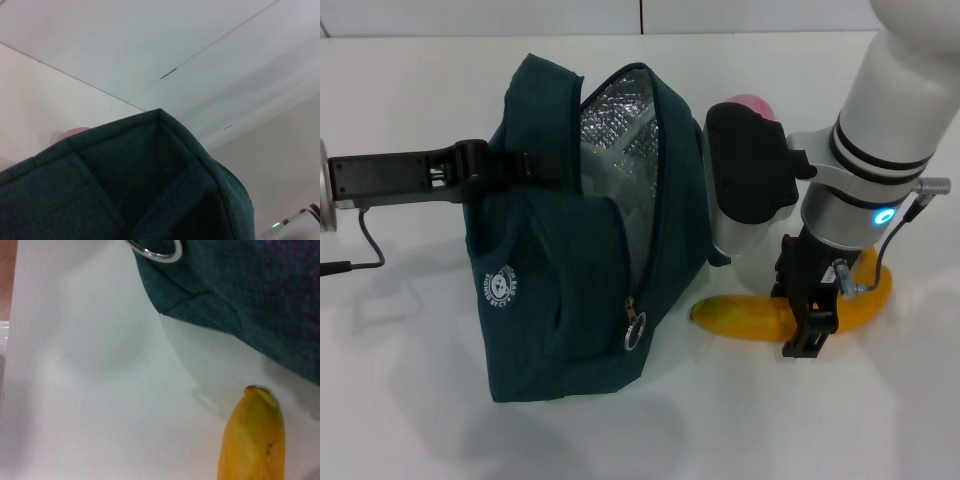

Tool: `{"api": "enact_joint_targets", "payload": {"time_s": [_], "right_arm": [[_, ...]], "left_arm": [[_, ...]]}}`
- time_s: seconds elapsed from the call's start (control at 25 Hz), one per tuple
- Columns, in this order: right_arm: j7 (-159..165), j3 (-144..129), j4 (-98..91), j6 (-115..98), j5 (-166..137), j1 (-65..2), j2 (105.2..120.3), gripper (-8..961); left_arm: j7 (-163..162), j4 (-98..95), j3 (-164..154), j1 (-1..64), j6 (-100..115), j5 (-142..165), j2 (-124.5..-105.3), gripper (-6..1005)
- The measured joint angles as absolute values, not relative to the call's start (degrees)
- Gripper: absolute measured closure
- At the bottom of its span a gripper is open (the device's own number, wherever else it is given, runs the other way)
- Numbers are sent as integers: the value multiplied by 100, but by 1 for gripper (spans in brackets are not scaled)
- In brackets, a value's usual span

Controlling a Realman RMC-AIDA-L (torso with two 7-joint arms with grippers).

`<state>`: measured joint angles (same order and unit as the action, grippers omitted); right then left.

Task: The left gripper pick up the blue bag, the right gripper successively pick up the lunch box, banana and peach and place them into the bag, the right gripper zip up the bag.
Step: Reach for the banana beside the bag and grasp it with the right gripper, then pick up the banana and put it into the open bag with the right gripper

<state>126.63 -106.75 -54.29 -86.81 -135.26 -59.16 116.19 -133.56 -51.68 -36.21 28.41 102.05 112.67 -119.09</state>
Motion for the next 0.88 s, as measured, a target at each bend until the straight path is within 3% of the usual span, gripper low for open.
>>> {"api": "enact_joint_targets", "payload": {"time_s": [0.32, 0.56, 0.88], "right_arm": [[12748, -10696, -5265, -8551, -13603, -5993, 11619, 398], [12915, -10582, -5220, -8739, -13676, -6078, 11611, 541], [12957, -9625, -5254, -9503, -14202, -5858, 11570, 540]], "left_arm": [[-13353, -5167, -3689, 2851, 10213, 11267, -11918, 970], [-13357, -5169, -3691, 2812, 10231, 11211, -11904, 970], [-13347, -5201, -3653, 2771, 10403, 10975, -11873, 969]]}}
